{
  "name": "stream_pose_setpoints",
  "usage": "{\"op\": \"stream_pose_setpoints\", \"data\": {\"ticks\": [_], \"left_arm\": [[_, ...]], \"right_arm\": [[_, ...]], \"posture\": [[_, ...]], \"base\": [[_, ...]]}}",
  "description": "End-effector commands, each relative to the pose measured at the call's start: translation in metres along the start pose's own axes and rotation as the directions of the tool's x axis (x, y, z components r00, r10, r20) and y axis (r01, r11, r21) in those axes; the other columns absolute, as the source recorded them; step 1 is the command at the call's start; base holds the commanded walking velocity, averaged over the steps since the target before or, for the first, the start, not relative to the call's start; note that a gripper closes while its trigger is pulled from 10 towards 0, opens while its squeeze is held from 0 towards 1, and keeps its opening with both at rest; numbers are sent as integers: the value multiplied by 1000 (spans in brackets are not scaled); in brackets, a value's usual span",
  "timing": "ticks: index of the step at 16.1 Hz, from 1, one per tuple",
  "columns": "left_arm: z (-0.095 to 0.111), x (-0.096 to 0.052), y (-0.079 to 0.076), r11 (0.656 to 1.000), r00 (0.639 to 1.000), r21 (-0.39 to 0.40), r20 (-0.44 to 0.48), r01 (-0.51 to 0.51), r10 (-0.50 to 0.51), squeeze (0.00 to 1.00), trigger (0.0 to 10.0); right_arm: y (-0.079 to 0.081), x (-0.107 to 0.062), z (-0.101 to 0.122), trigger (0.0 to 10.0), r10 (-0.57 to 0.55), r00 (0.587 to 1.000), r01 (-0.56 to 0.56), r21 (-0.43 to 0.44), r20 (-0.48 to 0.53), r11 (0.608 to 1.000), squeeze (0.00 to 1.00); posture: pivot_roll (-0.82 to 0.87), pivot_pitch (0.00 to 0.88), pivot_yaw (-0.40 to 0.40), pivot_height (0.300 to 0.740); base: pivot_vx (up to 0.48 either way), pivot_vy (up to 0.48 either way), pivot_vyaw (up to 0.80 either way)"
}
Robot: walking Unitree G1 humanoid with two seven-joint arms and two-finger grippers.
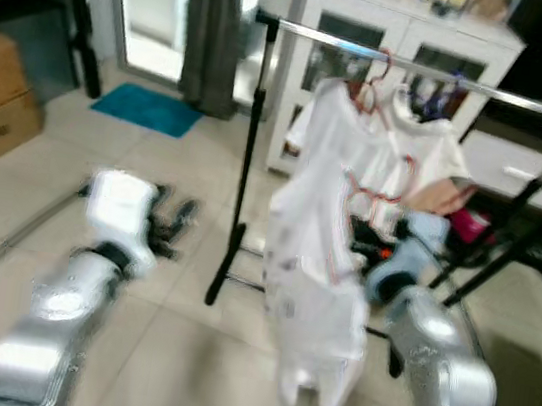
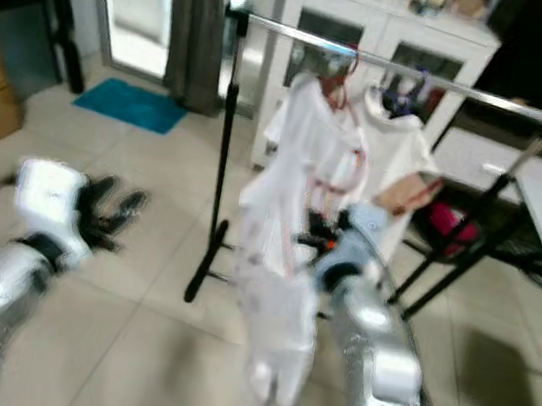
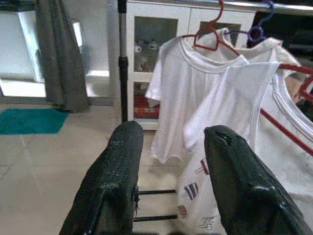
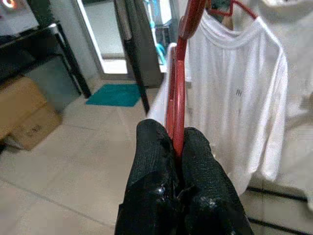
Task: Hang hanger
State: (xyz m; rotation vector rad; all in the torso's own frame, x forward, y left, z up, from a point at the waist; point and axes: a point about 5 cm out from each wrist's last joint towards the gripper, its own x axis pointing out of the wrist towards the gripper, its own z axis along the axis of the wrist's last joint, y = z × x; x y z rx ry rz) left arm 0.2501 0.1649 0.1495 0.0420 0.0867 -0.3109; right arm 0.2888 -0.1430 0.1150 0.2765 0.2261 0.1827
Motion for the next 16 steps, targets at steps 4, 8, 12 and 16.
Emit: {"op": "stream_pose_setpoints", "data": {"ticks": [4,8,12,16], "left_arm": [[3,-1,7,999,1000,17,10,-29,29,0,10000],[4,0,7,999,999,20,14,-29,29,0,10000],[3,-1,5,999,999,17,16,-29,29,0,10000],[3,-2,5,999,999,19,14,-29,29,0,10000]], "right_arm": [[10,3,12,10000,36,998,-37,15,53,999,0],[11,4,13,10000,48,997,-48,0,58,999,0],[11,3,14,10000,49,997,-49,-4,62,999,0],[11,3,12,10000,46,997,-46,-3,57,999,0]], "posture": [[-34,0,-89,740],[-36,0,-91,740],[-35,0,-94,740],[-32,0,-94,740]], "base": [[367,0,0],[367,0,0],[368,0,0],[368,0,0]]}}
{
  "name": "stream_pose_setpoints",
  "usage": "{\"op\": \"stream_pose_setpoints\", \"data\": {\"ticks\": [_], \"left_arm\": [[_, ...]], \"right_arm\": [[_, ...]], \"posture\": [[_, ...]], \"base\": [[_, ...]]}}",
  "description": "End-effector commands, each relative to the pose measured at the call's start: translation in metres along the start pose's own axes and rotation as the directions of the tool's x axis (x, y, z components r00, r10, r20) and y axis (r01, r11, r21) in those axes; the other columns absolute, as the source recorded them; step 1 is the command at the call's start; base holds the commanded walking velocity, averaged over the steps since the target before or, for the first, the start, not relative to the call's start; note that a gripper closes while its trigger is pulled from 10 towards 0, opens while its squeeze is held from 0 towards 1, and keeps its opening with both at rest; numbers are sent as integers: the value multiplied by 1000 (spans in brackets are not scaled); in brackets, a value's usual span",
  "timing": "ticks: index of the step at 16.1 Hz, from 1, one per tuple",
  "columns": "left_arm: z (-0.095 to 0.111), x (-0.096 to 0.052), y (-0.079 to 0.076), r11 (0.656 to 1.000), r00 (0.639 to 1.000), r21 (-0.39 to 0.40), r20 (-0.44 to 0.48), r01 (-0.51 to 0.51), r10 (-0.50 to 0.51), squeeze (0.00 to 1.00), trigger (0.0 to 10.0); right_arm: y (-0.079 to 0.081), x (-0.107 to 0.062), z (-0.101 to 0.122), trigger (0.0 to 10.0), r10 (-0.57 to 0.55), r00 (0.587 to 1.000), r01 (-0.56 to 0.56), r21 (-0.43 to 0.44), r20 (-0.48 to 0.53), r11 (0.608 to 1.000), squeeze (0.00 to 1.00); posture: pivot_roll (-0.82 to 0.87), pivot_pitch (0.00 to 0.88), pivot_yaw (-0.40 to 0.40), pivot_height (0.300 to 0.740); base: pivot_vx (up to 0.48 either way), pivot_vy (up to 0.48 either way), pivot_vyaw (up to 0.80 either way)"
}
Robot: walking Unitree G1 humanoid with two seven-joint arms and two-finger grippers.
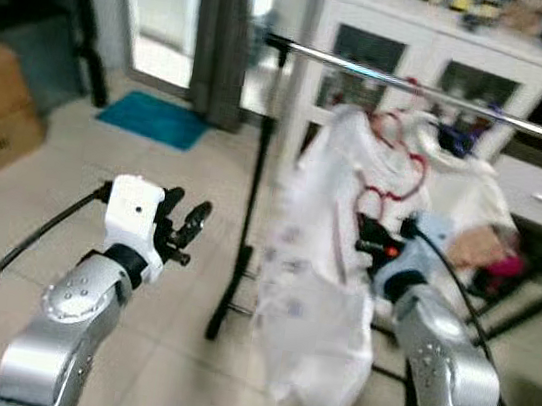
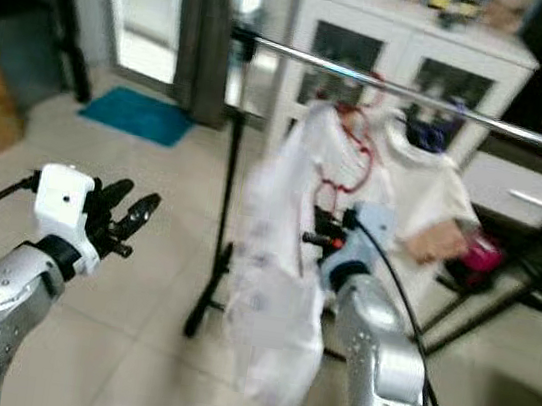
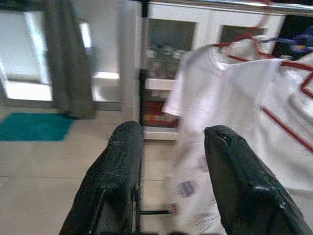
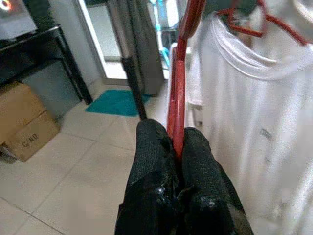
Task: Hang hanger
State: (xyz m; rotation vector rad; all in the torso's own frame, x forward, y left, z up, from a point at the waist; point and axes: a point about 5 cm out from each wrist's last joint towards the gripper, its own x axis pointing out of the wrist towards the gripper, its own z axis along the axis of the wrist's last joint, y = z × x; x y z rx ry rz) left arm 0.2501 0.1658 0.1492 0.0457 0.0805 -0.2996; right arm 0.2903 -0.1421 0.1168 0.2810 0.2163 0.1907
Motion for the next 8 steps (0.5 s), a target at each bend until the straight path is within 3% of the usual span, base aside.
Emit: {"op": "stream_pose_setpoints", "data": {"ticks": [1,4,8], "left_arm": [[4,-2,5,1000,1000,16,7,-17,17,0,10000],[4,-3,4,1000,1000,16,6,-16,16,0,10000],[4,-3,4,1000,1000,19,3,-10,10,0,10000]], "right_arm": [[11,2,10,10000,39,998,-38,-7,46,999,0],[11,2,9,10000,42,998,-42,-8,44,999,0],[21,2,6,10000,110,994,-110,-83,-1,990,0]], "posture": [[-31,0,-94,740],[-31,0,-94,740],[-34,0,-91,740]], "base": [[371,0,0],[368,0,0],[368,0,0]]}}
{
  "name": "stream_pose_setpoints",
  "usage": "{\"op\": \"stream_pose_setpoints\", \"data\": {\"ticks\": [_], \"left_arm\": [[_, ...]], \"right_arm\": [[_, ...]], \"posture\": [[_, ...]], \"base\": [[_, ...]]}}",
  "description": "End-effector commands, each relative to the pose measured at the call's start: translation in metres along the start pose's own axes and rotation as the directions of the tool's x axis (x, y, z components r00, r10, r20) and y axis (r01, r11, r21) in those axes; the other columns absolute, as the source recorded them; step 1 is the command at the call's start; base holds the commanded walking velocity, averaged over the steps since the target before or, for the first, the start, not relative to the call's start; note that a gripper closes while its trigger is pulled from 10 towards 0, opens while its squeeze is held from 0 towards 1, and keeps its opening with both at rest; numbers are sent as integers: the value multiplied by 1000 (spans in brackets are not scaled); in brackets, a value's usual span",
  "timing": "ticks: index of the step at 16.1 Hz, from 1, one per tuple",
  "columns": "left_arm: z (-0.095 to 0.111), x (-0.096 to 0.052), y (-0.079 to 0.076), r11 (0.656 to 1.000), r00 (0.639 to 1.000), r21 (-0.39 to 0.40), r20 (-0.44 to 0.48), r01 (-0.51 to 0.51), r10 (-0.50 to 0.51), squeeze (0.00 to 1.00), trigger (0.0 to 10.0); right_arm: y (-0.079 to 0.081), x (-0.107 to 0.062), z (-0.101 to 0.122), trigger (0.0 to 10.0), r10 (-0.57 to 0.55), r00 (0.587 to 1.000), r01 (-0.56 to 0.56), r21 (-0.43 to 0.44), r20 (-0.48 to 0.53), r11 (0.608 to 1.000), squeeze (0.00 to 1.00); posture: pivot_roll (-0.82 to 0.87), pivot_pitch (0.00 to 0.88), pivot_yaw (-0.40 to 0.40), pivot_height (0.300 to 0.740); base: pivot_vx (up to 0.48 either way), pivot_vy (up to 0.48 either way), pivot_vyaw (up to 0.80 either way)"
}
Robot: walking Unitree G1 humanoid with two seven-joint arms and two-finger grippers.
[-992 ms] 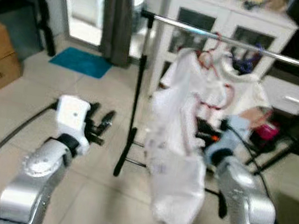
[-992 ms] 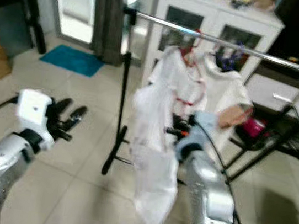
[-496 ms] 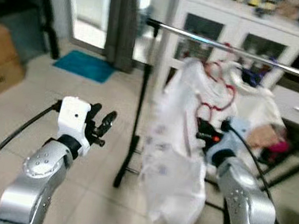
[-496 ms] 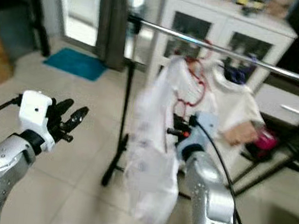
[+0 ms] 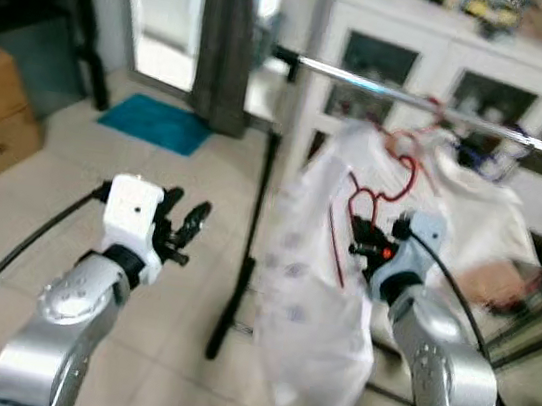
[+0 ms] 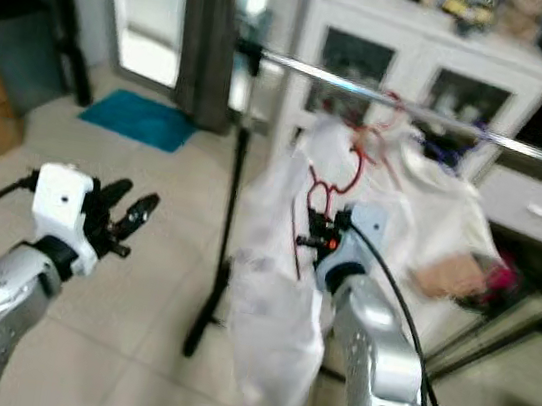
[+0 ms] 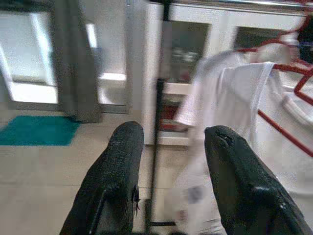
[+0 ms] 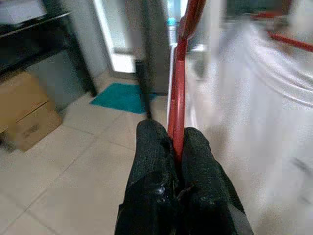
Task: Hang hanger
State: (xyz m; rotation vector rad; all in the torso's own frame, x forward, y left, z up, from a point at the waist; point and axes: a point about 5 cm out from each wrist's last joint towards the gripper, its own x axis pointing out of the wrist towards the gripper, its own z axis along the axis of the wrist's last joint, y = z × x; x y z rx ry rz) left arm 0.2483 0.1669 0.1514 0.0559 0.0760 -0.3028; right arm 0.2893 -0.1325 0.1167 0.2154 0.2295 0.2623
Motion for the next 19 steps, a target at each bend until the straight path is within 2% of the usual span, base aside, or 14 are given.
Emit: {"op": "stream_pose_setpoints", "data": {"ticks": [1,7,9,11,13,15,19], "left_arm": [[2,-1,3,1000,1000,10,0,-10,10,0,10000],[2,-1,1,1000,1000,27,-7,11,-11,0,10000],[2,-1,0,999,1000,31,-7,17,-17,0,10000],[3,0,0,999,1000,34,-5,22,-21,0,10000],[3,0,-1,999,1000,37,-6,26,-26,0,10000],[3,-1,-1,999,1000,39,-6,31,-31,0,10000],[3,0,-3,996,998,53,-16,67,-66,0,10000]], "right_arm": [[12,2,6,10000,60,998,-60,-48,7,997,0],[7,3,10,10000,2,999,5,-122,52,992,0],[8,5,9,10000,16,999,-12,-103,42,995,0],[10,5,11,10000,24,999,-17,-146,43,989,0],[12,5,13,10000,29,998,-18,-175,61,984,0],[15,7,17,10000,40,997,-20,-259,70,966,0],[17,11,25,10000,25,997,-2,-292,77,956,0]], "posture": [[-34,0,-91,740],[-25,0,-90,740],[-23,0,-91,740],[-20,0,-94,740],[-19,0,-94,740],[-17,0,-95,740],[-13,0,-91,740]], "base": [[368,0,0],[367,0,0],[368,0,-359],[371,0,-772],[369,0,0],[366,0,0],[365,0,0]]}}
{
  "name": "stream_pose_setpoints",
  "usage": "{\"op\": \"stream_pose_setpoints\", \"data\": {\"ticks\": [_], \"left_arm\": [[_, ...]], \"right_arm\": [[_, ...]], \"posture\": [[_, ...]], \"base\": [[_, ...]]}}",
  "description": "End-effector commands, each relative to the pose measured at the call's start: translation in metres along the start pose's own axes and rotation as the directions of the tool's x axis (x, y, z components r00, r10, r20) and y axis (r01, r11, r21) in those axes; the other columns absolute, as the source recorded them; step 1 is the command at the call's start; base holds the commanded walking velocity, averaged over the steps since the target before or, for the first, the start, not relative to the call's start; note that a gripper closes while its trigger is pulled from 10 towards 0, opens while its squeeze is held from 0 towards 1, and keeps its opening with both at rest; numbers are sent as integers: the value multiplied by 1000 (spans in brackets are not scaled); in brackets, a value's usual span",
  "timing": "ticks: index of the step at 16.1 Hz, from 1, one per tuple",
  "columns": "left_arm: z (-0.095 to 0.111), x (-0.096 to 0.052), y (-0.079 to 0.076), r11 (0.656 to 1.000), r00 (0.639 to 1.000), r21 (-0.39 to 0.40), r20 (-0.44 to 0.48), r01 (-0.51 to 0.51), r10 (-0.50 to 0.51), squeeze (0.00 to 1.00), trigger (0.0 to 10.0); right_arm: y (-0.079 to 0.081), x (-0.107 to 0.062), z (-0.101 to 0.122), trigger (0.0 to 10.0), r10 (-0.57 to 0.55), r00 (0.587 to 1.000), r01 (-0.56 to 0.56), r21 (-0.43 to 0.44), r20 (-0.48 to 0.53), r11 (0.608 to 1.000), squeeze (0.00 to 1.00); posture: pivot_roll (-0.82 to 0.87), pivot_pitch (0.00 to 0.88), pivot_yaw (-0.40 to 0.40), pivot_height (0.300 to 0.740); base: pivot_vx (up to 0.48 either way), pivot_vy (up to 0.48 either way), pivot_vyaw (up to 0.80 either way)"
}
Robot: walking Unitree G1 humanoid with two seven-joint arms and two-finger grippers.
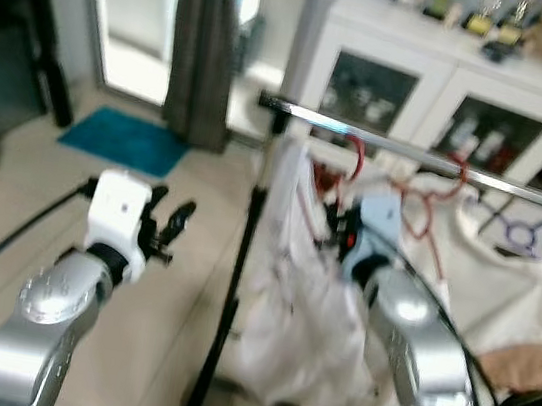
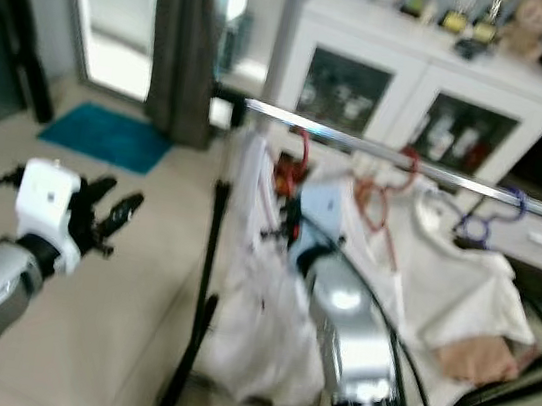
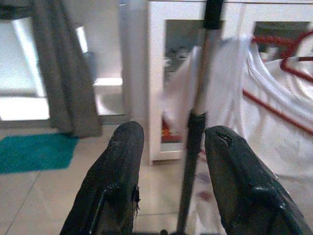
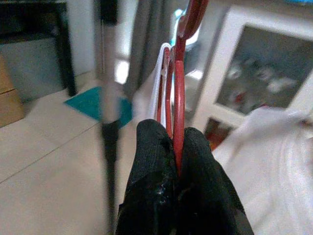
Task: Hang hanger
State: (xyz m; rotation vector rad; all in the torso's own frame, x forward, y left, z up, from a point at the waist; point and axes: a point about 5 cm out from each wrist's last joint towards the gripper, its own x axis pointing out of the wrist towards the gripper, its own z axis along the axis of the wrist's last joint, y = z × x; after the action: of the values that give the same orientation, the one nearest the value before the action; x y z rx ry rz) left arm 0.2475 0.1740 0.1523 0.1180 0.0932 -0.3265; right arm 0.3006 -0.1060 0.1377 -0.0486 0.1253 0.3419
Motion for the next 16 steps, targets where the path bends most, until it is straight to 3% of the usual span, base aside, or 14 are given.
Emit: {"op": "stream_pose_setpoints", "data": {"ticks": [1,5,9,13,16], "left_arm": [[2,3,-12,997,997,0,0,71,-71,0,10000],[4,0,-17,981,982,30,-19,189,-189,0,10000],[4,-12,-22,905,912,126,-120,406,-392,0,10000],[5,-17,-24,869,877,136,-158,475,-455,0,10000],[4,-18,-25,866,872,133,-161,483,-462,0,10000]], "right_arm": [[-11,0,13,10000,-57,998,58,-17,35,998,0],[-20,17,31,10000,-116,992,116,3,54,993,0],[-32,48,27,10000,-165,983,166,11,-76,986,0],[-32,69,15,10000,-160,963,168,21,-218,986,0],[-24,74,6,10000,-117,946,125,9,-302,992,0]], "posture": [[-13,0,-88,740],[-18,0,-80,740],[-9,0,-83,740],[-2,0,-87,740],[-5,0,-87,740]], "base": [[289,0,0],[66,0,0],[0,0,0],[0,0,0],[0,0,0]]}}
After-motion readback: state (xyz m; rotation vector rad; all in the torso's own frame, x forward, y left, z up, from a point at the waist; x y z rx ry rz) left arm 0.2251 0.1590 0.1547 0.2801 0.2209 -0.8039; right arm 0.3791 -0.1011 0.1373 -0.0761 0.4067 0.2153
